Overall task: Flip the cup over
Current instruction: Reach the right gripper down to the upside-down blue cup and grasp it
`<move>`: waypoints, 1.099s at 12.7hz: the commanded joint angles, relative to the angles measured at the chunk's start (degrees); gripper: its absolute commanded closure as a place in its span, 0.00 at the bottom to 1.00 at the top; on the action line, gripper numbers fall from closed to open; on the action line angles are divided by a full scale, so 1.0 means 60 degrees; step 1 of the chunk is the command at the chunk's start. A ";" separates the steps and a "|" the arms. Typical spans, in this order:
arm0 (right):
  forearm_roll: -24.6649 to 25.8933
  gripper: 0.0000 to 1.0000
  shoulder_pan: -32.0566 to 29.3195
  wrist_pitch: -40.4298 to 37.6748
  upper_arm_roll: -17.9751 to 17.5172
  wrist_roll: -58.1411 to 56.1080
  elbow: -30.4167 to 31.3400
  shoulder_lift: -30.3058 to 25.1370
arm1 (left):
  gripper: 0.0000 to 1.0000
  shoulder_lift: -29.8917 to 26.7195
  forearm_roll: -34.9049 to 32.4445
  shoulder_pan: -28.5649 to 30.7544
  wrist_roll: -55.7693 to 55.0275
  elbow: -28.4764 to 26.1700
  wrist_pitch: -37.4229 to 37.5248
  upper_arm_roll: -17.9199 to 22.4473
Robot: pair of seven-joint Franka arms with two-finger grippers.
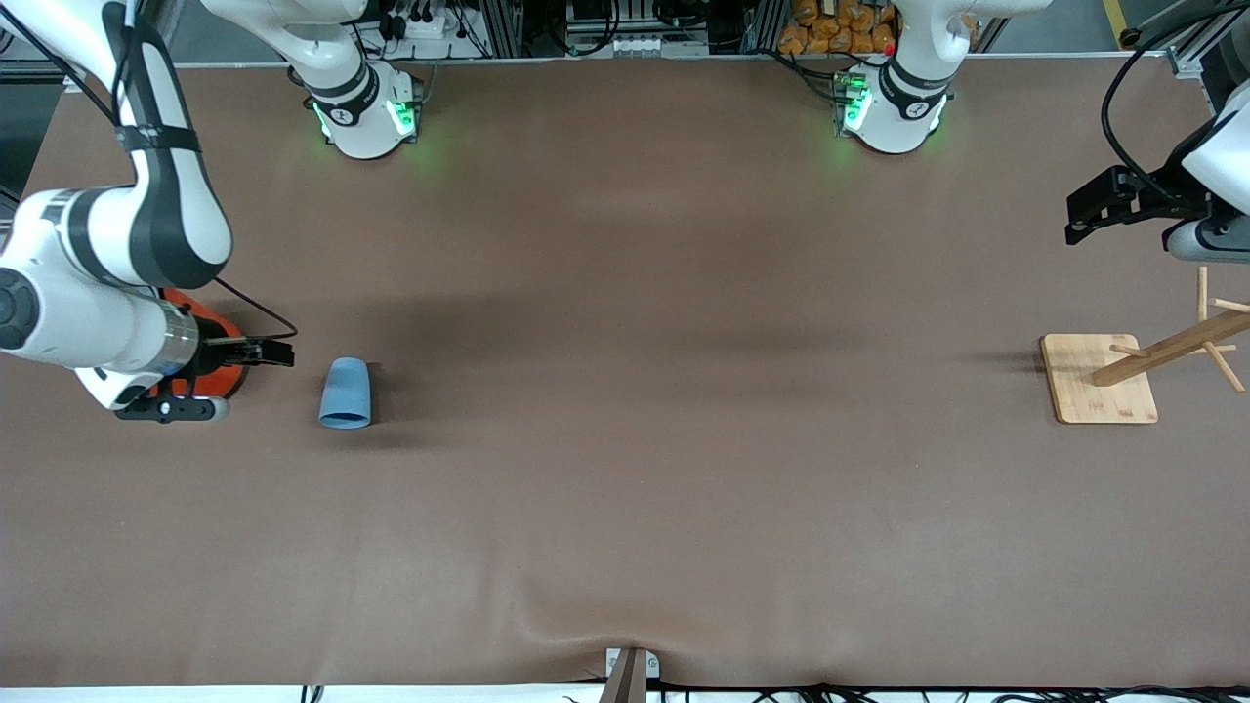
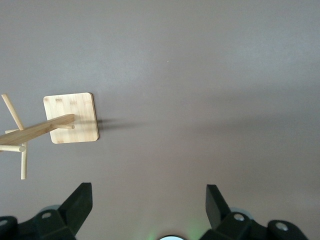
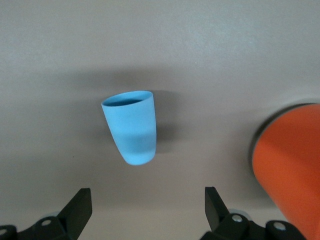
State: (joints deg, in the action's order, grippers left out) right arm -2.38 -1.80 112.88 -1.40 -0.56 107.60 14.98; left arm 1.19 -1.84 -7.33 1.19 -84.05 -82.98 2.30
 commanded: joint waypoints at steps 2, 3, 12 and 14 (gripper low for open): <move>-0.0160 0.00 0.0168 0.1544 -0.0089 -0.0156 0.1341 -0.0227 | 0.00 0.0079 0.0131 0.0021 -0.0066 0.0108 -0.0013 -0.0002; -0.0145 0.00 0.0183 0.1983 -0.0191 -0.0214 0.1605 -0.0227 | 0.00 0.0094 0.0131 0.0021 -0.0066 0.0108 -0.0013 -0.0002; -0.0028 0.00 0.0241 0.4518 -0.0368 -0.0756 0.2135 0.0972 | 0.00 0.0109 0.0131 0.0021 -0.0066 0.0108 -0.0013 -0.0002; 0.0031 0.00 0.0227 0.4871 -0.0368 -0.0814 0.2135 0.1267 | 0.00 0.0109 0.0131 0.0021 -0.0037 0.0108 -0.0028 -0.0002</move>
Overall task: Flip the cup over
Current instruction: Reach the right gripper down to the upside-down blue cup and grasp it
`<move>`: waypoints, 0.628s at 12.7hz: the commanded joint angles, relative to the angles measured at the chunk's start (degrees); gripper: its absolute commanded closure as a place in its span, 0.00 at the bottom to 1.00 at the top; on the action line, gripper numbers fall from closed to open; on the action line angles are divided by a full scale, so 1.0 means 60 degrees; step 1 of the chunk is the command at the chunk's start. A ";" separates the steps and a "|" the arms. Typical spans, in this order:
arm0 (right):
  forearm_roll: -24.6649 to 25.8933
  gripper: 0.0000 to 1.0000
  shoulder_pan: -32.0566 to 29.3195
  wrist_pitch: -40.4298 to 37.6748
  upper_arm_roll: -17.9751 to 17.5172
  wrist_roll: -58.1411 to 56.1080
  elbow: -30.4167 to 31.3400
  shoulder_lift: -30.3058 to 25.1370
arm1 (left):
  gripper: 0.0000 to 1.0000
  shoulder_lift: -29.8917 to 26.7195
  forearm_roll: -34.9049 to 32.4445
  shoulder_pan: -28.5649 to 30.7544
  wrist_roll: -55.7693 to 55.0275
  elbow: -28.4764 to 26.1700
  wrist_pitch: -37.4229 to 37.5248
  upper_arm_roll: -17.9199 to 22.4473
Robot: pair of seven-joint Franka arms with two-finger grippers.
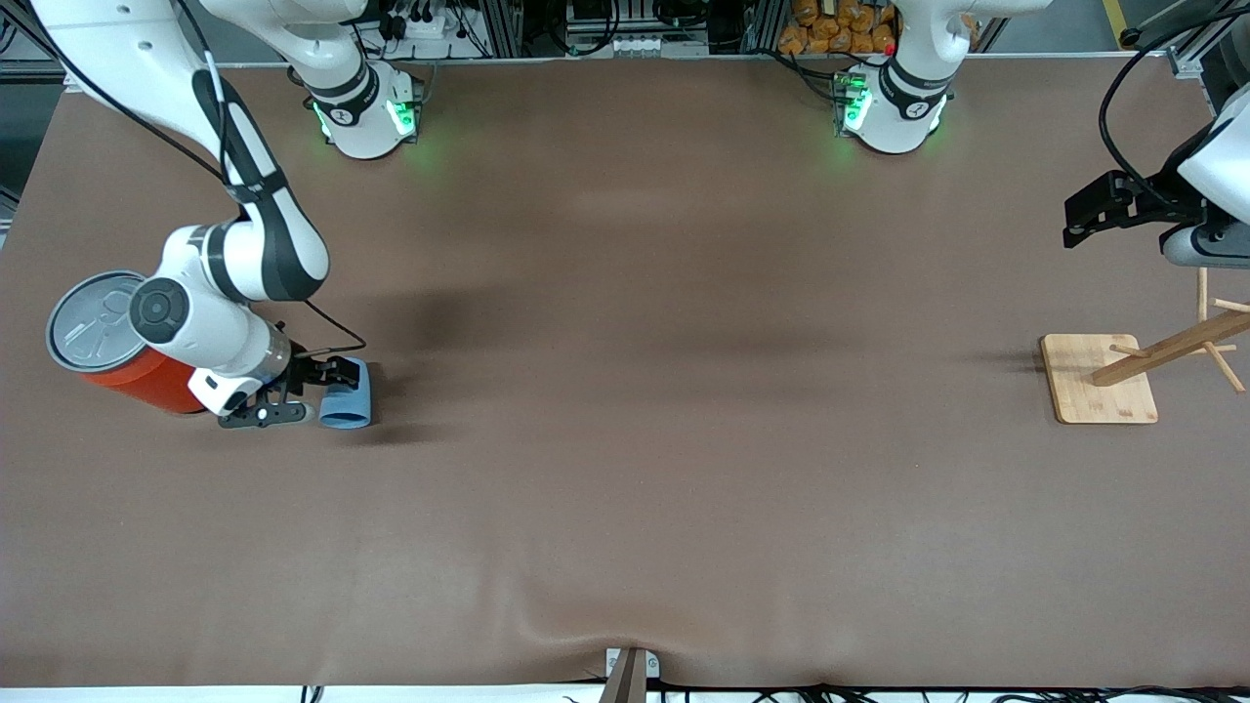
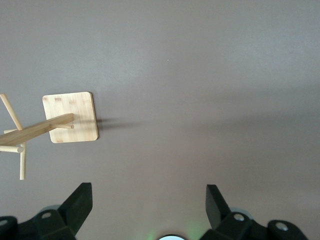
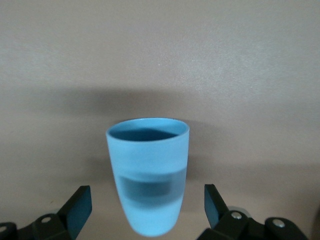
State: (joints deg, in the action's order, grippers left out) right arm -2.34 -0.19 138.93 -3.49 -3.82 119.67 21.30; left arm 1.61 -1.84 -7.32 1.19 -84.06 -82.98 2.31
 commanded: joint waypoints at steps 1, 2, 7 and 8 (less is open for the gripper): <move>0.0023 0.00 -0.0042 0.0590 -0.0018 -0.0285 0.0123 0.0288 | 0.00 0.0054 0.0130 0.0033 -0.0036 0.0109 -0.0027 -0.0004; 0.0023 0.00 -0.0028 0.0822 -0.0018 -0.0285 0.0166 0.0448 | 0.00 0.0098 0.0130 0.0033 -0.0036 0.0109 -0.0027 0.0011; 0.0023 1.00 0.0031 0.1381 -0.0033 -0.0461 0.0299 0.0640 | 0.00 0.0098 0.0116 0.0033 -0.0036 0.0109 -0.0027 -0.0004; 0.0009 1.00 0.0031 0.1352 -0.0033 -0.0447 0.0255 0.0611 | 0.00 0.0098 0.0116 0.0033 -0.0051 0.0109 -0.0027 -0.0004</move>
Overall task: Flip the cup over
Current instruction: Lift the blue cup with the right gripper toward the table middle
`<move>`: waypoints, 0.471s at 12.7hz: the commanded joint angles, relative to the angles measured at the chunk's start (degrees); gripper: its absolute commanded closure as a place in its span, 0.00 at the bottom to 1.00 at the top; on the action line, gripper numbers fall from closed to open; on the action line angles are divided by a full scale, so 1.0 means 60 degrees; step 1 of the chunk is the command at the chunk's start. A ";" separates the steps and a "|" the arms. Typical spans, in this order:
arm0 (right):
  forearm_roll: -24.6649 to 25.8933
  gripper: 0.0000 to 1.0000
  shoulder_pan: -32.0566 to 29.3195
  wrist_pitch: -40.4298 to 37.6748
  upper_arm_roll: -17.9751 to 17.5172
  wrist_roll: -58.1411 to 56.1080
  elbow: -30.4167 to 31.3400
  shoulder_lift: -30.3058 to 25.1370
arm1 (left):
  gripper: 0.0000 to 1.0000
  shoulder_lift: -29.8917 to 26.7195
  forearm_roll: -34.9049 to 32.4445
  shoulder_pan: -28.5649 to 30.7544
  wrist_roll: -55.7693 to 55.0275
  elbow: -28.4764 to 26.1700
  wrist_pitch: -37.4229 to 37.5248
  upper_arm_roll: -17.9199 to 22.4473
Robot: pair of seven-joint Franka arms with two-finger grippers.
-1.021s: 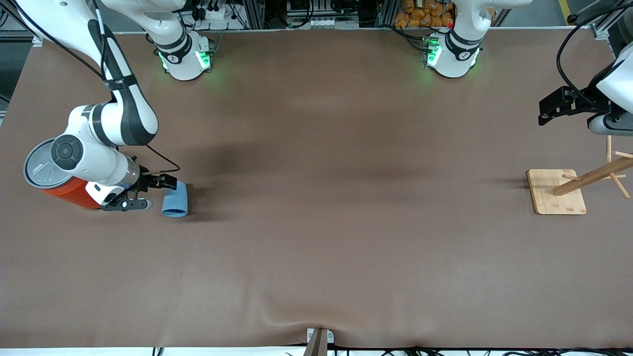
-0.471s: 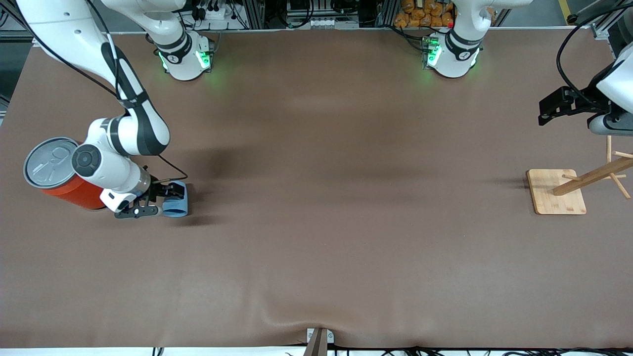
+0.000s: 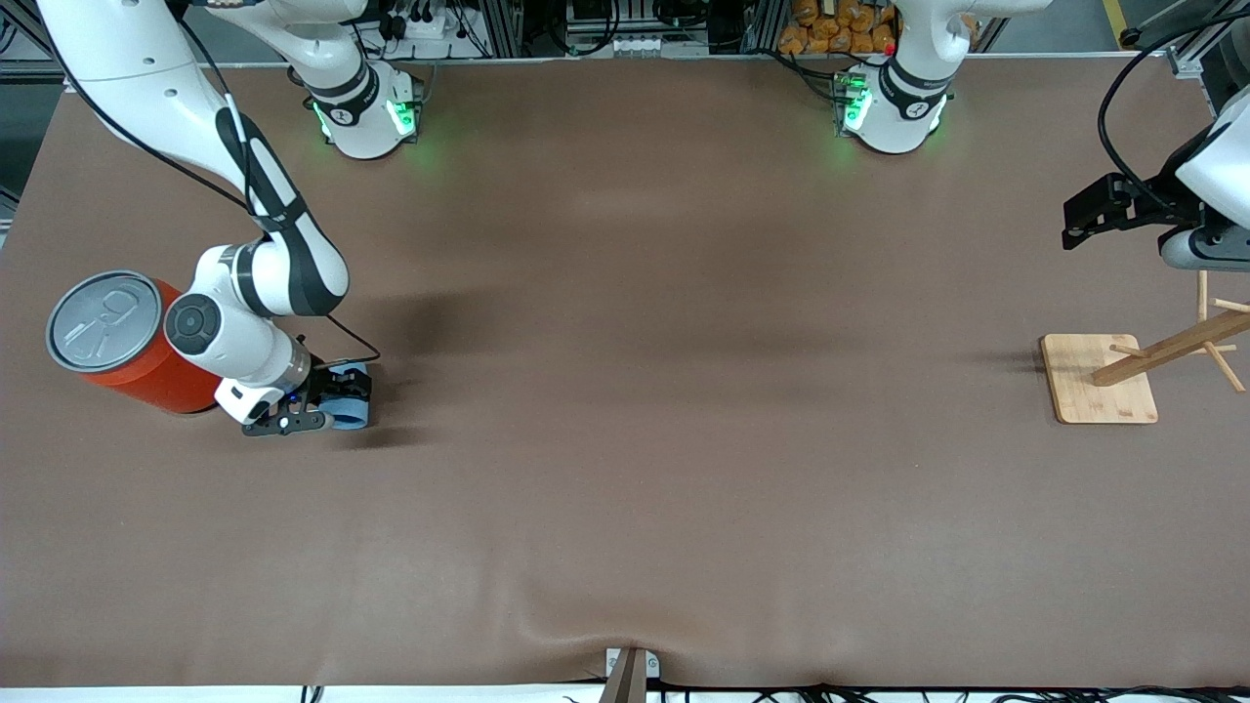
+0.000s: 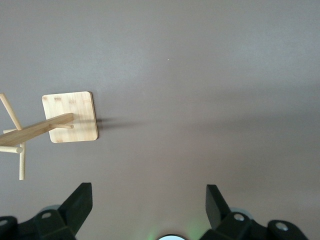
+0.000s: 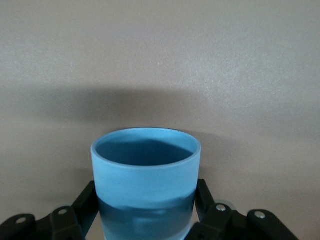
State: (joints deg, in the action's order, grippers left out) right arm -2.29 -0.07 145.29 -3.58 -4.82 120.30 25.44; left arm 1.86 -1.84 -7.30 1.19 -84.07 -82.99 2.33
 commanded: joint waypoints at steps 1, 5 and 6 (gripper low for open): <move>0.0000 1.00 0.0012 0.0177 -0.0033 -0.0280 0.0035 -0.0094 | 0.00 0.0071 0.0116 0.0030 -0.0037 0.0110 -0.0026 -0.0007; -0.0161 1.00 0.0012 -0.2001 -0.0355 -0.0149 -0.1208 -0.0313 | 0.00 0.0071 0.0101 0.0045 -0.0022 0.0110 -0.0026 0.0007; -0.0161 1.00 0.0012 -0.2558 -0.0428 -0.0090 -0.1632 -0.0314 | 0.00 0.0071 0.0116 0.0030 -0.0022 0.0124 -0.0026 -0.0007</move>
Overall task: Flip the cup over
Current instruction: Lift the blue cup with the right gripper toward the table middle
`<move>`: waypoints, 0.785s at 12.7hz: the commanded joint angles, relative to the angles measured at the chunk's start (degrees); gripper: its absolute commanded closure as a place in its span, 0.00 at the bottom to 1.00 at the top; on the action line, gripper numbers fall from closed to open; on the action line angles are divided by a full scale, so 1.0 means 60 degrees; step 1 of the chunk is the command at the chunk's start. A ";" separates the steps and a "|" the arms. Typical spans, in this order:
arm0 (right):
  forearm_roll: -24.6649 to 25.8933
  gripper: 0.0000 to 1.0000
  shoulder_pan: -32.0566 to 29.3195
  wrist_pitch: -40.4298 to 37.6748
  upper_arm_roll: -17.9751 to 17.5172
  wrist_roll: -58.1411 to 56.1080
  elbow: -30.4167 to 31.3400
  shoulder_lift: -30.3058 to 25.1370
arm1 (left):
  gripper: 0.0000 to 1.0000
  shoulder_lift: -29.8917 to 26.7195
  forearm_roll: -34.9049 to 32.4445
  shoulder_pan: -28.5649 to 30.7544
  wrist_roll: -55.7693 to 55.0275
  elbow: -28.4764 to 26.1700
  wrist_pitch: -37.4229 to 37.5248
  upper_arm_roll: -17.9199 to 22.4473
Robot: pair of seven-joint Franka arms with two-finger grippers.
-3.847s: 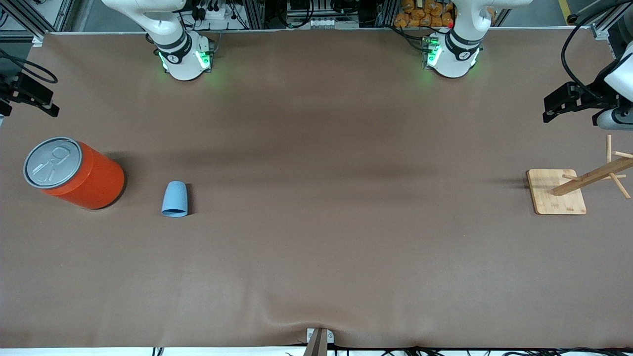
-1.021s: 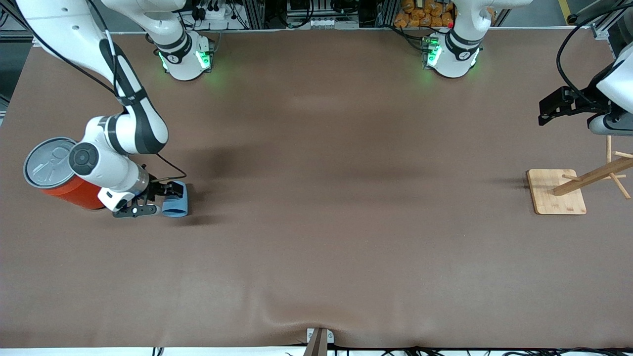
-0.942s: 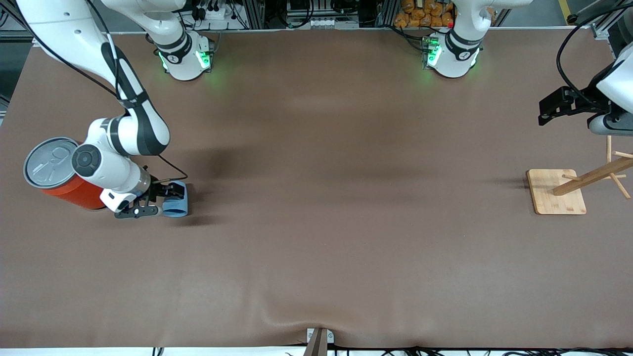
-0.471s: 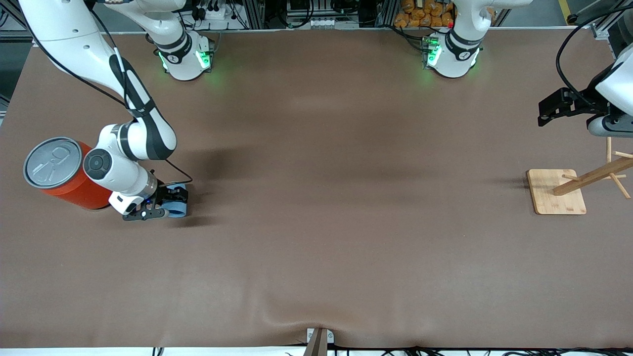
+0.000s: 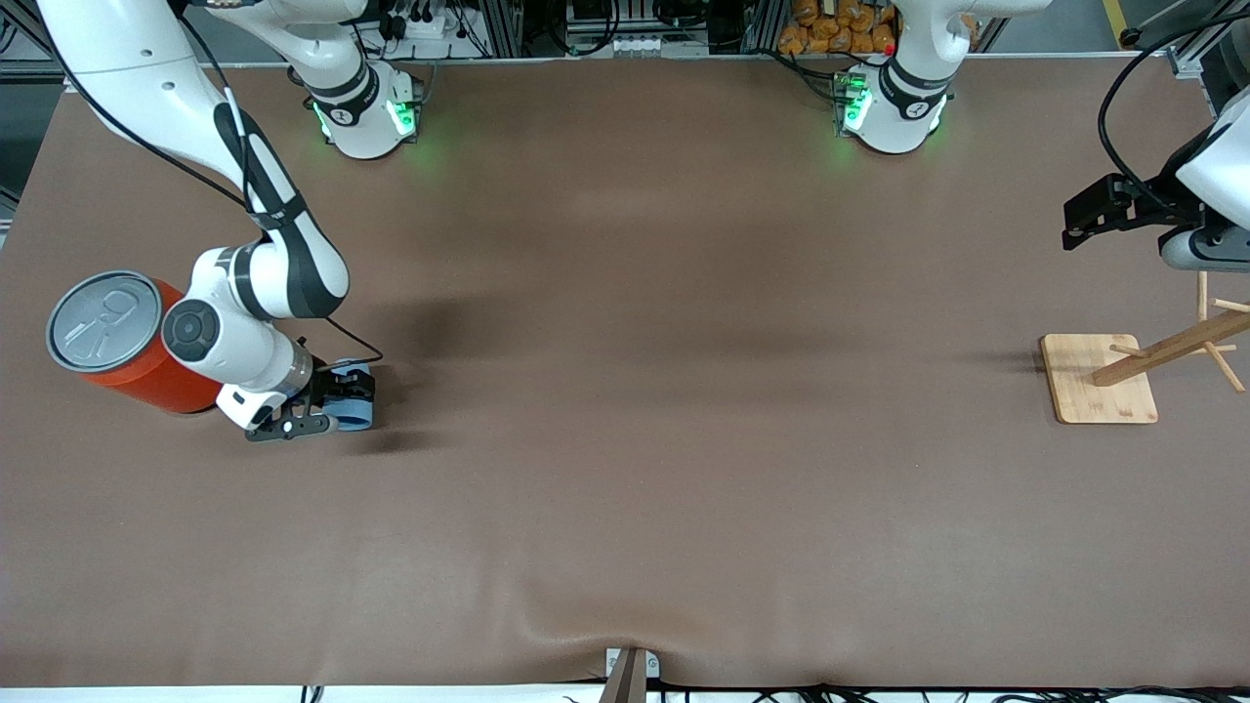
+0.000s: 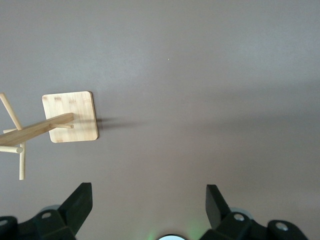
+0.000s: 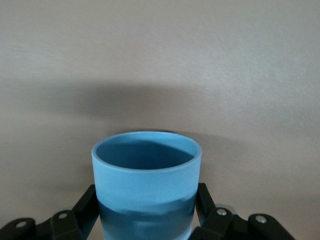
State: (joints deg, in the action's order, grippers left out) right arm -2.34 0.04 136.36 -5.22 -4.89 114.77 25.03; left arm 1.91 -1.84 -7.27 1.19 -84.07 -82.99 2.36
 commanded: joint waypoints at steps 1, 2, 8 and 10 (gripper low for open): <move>-0.0166 1.00 -0.0021 -0.1628 -0.0388 -0.0020 -0.1179 -0.0246 | 0.00 0.0063 0.0116 0.0010 -0.0036 0.0124 -0.0026 -0.0012; -0.0166 1.00 -0.0065 -0.2214 -0.0622 -0.0005 -0.1677 -0.0188 | 0.00 0.0063 0.0116 0.0010 -0.0036 0.0124 -0.0026 0.0002; -0.0662 1.00 0.0052 -0.2952 -0.1853 0.0389 -0.3364 0.0046 | 0.00 0.0063 0.0116 -0.0005 -0.0007 0.0124 -0.0026 -0.0012; -0.0693 1.00 0.0285 -0.2952 -0.2191 0.1088 -0.3717 0.0061 | 0.00 0.0063 0.0116 0.0010 0.0007 0.0124 -0.0026 -0.0012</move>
State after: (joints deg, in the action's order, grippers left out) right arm -5.66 0.97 119.69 -16.44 -2.25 95.95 24.29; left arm 1.91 -1.84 -7.33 1.19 -84.06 -83.01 2.33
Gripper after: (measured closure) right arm 0.185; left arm 0.000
